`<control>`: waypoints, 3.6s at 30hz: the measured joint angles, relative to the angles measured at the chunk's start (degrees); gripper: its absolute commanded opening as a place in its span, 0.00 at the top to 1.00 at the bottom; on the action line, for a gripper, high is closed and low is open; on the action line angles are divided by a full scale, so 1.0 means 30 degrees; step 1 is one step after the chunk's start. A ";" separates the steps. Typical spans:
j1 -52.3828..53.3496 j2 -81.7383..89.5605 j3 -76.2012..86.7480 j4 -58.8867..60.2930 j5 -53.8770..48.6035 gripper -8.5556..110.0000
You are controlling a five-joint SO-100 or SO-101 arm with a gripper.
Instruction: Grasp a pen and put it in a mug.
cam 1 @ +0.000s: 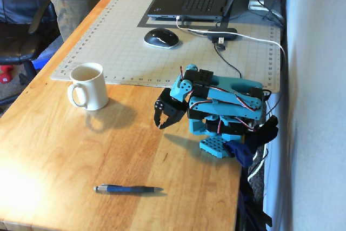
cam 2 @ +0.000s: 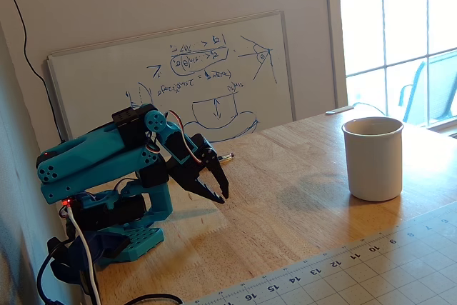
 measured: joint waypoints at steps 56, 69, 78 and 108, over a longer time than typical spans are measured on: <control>-0.8086 -2.1680 -1.4209 -0.7383 2.9971 0.69; -1.2861 -2.5723 -1.6553 -0.7383 3.8906 0.67; -1.6172 -2.8359 -1.7461 -0.9990 3.9023 0.67; -1.6025 -3.0088 -1.5615 -1.3242 3.3193 0.67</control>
